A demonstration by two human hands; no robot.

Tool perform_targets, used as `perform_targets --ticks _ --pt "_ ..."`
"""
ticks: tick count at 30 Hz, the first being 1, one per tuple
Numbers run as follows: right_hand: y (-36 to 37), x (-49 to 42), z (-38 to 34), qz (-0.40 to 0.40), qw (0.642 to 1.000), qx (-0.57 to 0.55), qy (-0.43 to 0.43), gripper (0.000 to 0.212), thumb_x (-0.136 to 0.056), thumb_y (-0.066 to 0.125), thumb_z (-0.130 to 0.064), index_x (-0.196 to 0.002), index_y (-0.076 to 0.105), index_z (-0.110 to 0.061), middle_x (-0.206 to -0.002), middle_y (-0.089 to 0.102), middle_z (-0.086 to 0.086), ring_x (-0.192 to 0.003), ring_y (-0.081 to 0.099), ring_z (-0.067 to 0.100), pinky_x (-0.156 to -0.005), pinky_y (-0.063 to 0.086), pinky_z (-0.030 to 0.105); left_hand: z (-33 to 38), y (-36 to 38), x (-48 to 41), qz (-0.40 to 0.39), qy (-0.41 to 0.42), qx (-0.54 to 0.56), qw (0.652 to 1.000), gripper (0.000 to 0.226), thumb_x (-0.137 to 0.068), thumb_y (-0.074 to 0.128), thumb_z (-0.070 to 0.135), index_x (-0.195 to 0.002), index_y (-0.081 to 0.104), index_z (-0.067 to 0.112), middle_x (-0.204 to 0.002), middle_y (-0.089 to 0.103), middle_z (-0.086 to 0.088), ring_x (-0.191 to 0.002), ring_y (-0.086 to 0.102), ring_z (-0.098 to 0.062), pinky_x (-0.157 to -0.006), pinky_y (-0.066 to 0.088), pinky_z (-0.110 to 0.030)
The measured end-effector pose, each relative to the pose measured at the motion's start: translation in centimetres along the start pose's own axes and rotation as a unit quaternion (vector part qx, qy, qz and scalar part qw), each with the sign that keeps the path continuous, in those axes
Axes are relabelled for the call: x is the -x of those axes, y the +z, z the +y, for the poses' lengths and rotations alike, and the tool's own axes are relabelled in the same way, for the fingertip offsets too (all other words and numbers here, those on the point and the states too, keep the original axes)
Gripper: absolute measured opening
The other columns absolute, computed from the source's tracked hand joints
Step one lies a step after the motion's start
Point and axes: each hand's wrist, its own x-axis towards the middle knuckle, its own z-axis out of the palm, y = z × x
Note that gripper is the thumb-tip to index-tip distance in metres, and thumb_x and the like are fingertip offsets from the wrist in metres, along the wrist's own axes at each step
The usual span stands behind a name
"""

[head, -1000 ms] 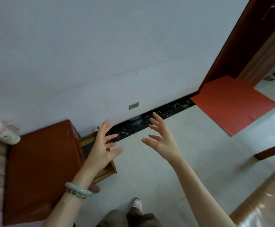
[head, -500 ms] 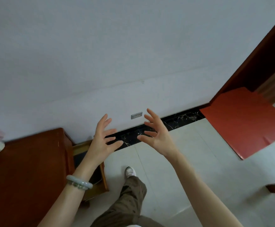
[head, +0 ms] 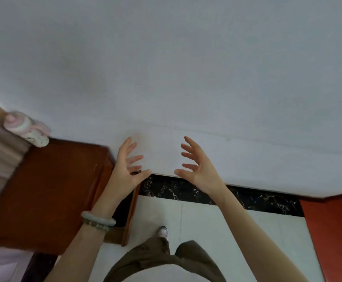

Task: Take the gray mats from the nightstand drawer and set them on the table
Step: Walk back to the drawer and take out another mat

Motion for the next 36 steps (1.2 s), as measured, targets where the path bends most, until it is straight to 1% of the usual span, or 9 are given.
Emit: perform_targets --ticks 2,8,13,16,21,26,30,34,36 --pt "0.2 -2.4 -0.1 -0.054 0.998 0.011 -0.009 0.088 -0.076 0.078 -0.016 -0.141 0.027 -0.044 -0.138 0.044 -0.01 -0.124 0.048 0.005 -0.094 0.048 0.024 0.2 -0.2 -0.1 0.04 -0.014 -0.002 0.999 0.096 -0.076 0.073 -0.006 -0.147 0.017 0.026 -0.148 0.033 0.001 -0.118 0.052 -0.011 -0.088 0.05 -0.021" --pt "1.5 -8.9 0.1 -0.217 0.974 0.037 -0.06 0.086 -0.076 0.077 -0.024 -0.14 0.025 -0.049 -0.138 0.044 -0.011 -0.123 0.049 0.004 -0.094 0.049 0.026 -0.1 0.4 0.7 0.174 -0.058 0.007 0.983 0.097 -0.076 0.075 0.0 -0.142 0.016 0.039 -0.145 0.032 0.011 -0.119 0.051 -0.007 -0.091 0.047 -0.024" --pt "0.9 -12.2 0.7 -0.357 0.93 0.041 -0.078 0.083 -0.078 0.076 -0.019 -0.131 0.026 -0.057 -0.14 0.042 -0.011 -0.125 0.047 0.007 -0.097 0.048 0.026 -0.2 4.2 2.3 0.307 -0.099 -0.002 0.947 0.1 -0.075 0.079 0.012 -0.144 0.015 0.046 -0.143 0.033 0.021 -0.116 0.051 0.006 -0.085 0.049 -0.014" --pt "-0.5 -13.6 1.4 -0.415 0.907 0.039 -0.068 0.081 -0.079 0.075 -0.013 -0.134 0.028 -0.048 -0.14 0.042 -0.01 -0.127 0.045 0.01 -0.096 0.046 0.023 -0.4 7.6 3.0 0.39 -0.13 0.015 0.911 0.097 -0.077 0.078 0.014 -0.147 0.015 0.041 -0.145 0.033 0.017 -0.115 0.052 0.001 -0.083 0.051 -0.016" --pt "-2.6 -15.2 2.7 -0.468 0.88 0.051 -0.068 0.085 -0.078 0.075 -0.011 -0.144 0.027 -0.035 -0.138 0.041 -0.011 -0.123 0.045 0.006 -0.087 0.044 0.012 -1.0 12.9 4.5 0.469 -0.168 0.037 0.866 0.097 -0.079 0.073 0.005 -0.151 0.011 0.025 -0.153 0.028 0.0 -0.113 0.052 -0.006 -0.083 0.051 -0.02" --pt "-1.2 -16.0 3.7 -0.51 0.855 0.07 -0.066 0.086 -0.077 0.075 -0.012 -0.144 0.027 -0.036 -0.137 0.041 -0.014 -0.117 0.046 -0.002 -0.079 0.045 0.006 -1.5 15.1 6.5 0.539 -0.185 0.053 0.82 0.095 -0.077 0.074 0.004 -0.149 0.016 0.023 -0.151 0.032 -0.005 -0.121 0.05 -0.019 -0.092 0.053 -0.039" --pt "1.8 -16.5 4.0 -0.534 0.839 0.079 -0.066 0.086 -0.077 0.076 -0.015 -0.143 0.027 -0.038 -0.134 0.042 -0.018 -0.11 0.046 -0.014 -0.078 0.044 0.003 -2.8 14.3 7.4 0.566 -0.183 0.058 0.802 0.095 -0.075 0.077 0.009 -0.147 0.019 0.029 -0.147 0.033 0.003 -0.119 0.051 -0.017 -0.087 0.052 -0.032" --pt "5.5 -17.0 3.6 -0.537 0.837 0.087 -0.064 0.084 -0.076 0.077 -0.016 -0.141 0.03 -0.041 -0.134 0.042 -0.018 -0.113 0.048 -0.008 -0.086 0.044 0.011 -4.2 11.5 7.8 0.584 -0.176 0.064 0.79 0.087 -0.078 0.076 0.011 -0.14 0.022 0.042 -0.136 0.036 0.017 -0.119 0.05 -0.017 -0.077 0.053 -0.019" --pt "7.4 -17.5 3.2 -0.541 0.834 0.088 -0.063 0.083 -0.077 0.076 -0.015 -0.141 0.03 -0.039 -0.134 0.042 -0.017 -0.118 0.047 0.0 -0.092 0.043 0.018 -4.9 9.7 7.9 0.592 -0.179 0.064 0.783 0.087 -0.078 0.076 0.011 -0.139 0.023 0.042 -0.137 0.037 0.016 -0.117 0.051 -0.015 -0.073 0.052 -0.016"
